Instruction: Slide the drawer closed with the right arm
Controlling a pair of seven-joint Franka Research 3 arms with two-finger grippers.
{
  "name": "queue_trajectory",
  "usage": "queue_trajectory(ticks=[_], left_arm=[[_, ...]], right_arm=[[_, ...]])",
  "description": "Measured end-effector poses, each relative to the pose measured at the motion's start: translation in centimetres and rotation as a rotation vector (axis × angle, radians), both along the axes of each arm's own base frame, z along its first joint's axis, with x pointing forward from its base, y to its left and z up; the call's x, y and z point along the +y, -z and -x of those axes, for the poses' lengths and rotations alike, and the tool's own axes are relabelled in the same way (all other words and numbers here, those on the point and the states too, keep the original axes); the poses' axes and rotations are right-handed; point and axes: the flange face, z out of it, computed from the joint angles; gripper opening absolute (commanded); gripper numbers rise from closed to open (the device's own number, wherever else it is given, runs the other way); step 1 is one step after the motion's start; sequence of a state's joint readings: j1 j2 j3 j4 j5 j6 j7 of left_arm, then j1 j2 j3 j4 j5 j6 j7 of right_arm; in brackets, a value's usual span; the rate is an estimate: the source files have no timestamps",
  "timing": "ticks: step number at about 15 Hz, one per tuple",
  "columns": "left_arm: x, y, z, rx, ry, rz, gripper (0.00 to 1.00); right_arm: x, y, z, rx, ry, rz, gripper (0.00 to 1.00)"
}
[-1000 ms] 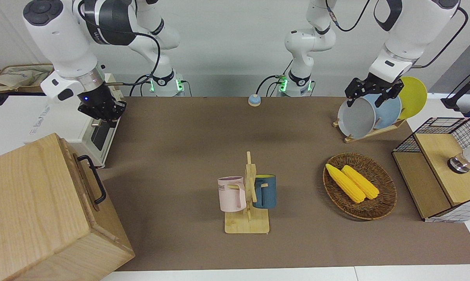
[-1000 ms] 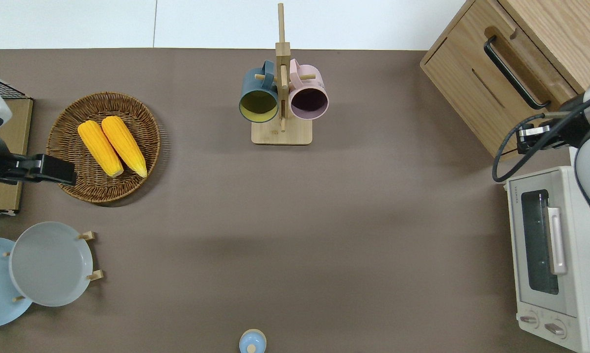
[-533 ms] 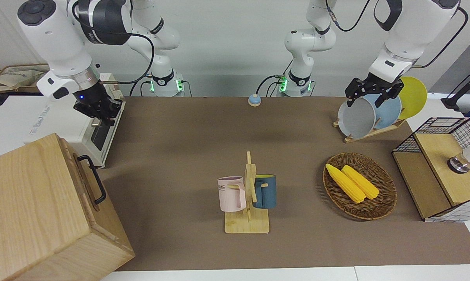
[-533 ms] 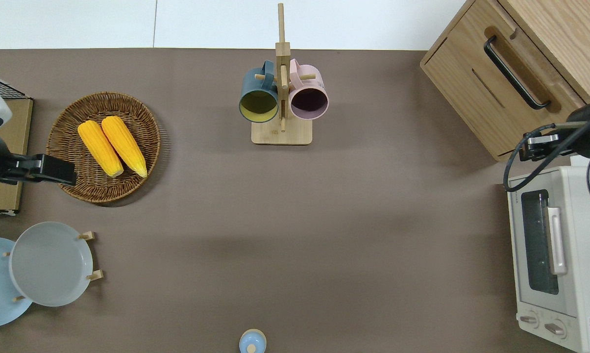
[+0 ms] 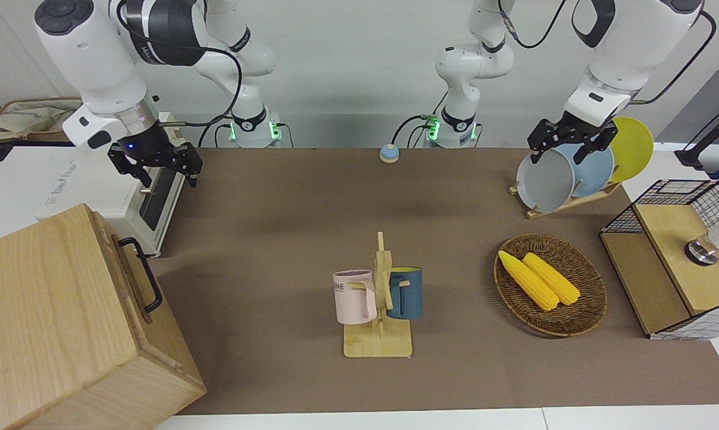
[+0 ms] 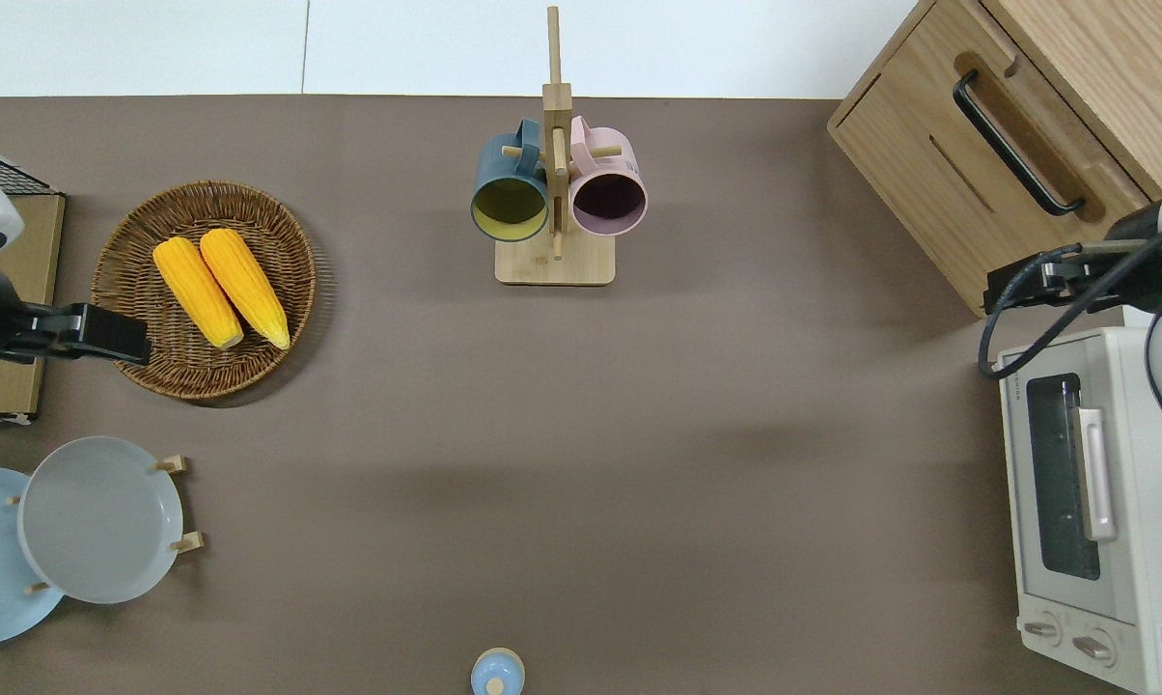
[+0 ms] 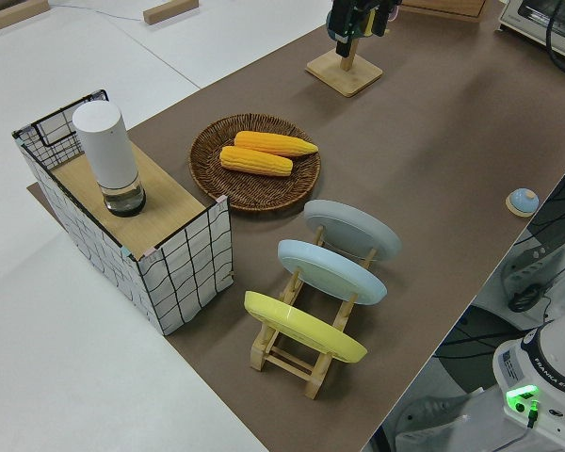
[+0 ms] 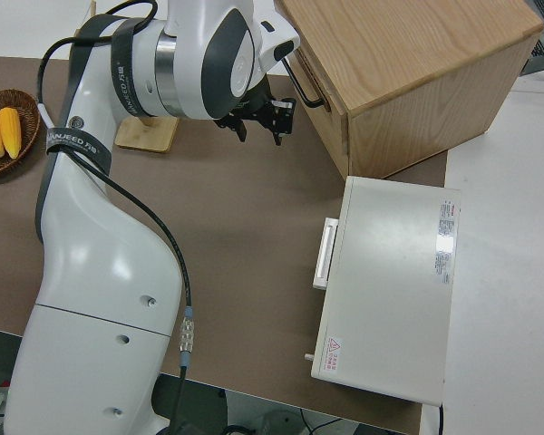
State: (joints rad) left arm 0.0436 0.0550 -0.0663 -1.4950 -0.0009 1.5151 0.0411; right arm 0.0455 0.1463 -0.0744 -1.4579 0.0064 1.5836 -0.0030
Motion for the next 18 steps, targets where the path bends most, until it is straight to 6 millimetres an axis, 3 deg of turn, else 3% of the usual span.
queue_trajectory(ticks=[5, 10, 18], left_arm=[[0.0, 0.0, 0.0, 0.000, 0.000, 0.000, 0.99], [0.0, 0.0, 0.0, 0.000, 0.000, 0.000, 0.99], [0.0, 0.0, 0.0, 0.000, 0.000, 0.000, 0.99]], right_arm=[[0.2, -0.1, -0.1, -0.007, 0.019, 0.000, 0.983], [2.7, -0.2, -0.1, -0.012, -0.015, -0.003, 0.983], [2.7, -0.2, -0.1, -0.013, -0.015, -0.003, 0.983]])
